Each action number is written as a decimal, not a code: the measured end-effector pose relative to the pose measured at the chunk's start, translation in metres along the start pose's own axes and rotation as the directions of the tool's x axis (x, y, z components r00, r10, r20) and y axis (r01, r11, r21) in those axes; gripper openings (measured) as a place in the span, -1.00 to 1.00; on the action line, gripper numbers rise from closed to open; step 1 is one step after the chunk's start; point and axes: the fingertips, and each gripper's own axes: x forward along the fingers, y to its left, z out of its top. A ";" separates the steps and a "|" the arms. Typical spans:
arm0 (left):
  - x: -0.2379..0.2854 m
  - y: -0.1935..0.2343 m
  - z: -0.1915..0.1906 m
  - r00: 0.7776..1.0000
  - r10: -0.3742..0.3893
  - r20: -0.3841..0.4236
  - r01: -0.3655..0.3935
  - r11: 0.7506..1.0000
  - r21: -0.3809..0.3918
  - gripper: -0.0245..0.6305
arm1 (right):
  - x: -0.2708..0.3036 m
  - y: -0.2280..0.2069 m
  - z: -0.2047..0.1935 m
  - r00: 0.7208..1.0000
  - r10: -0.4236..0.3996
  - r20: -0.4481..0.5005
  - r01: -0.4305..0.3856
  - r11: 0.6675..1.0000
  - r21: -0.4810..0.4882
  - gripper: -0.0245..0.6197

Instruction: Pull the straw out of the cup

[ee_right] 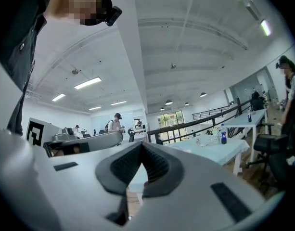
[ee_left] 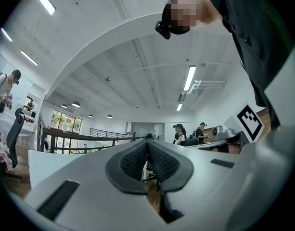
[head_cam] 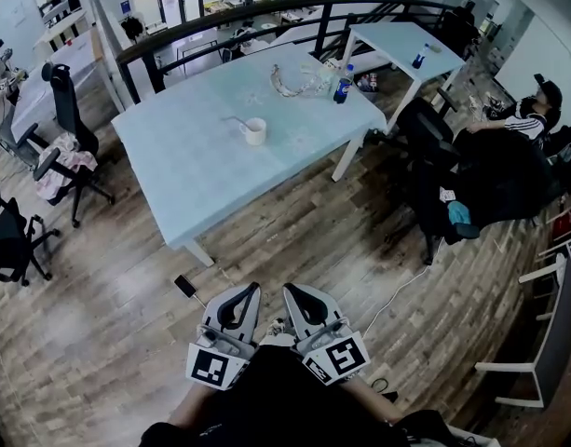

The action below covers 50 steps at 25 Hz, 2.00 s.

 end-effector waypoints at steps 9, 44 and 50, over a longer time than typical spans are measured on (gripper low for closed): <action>0.026 -0.015 -0.017 0.999 0.013 -0.042 -0.013 1.000 -0.008 -0.89 | -0.010 -0.042 0.003 0.999 -0.038 0.020 0.038 0.999 0.015 -0.90; 0.249 0.067 -0.033 0.995 -0.102 0.005 0.102 0.994 -0.042 -0.89 | 0.107 -0.221 0.028 0.988 -0.156 -0.013 0.157 0.987 0.027 -0.90; 0.291 0.104 -0.042 0.997 -0.071 0.000 0.071 0.996 -0.052 -0.89 | 0.151 -0.256 0.033 0.990 -0.139 -0.025 0.139 0.990 0.023 -0.90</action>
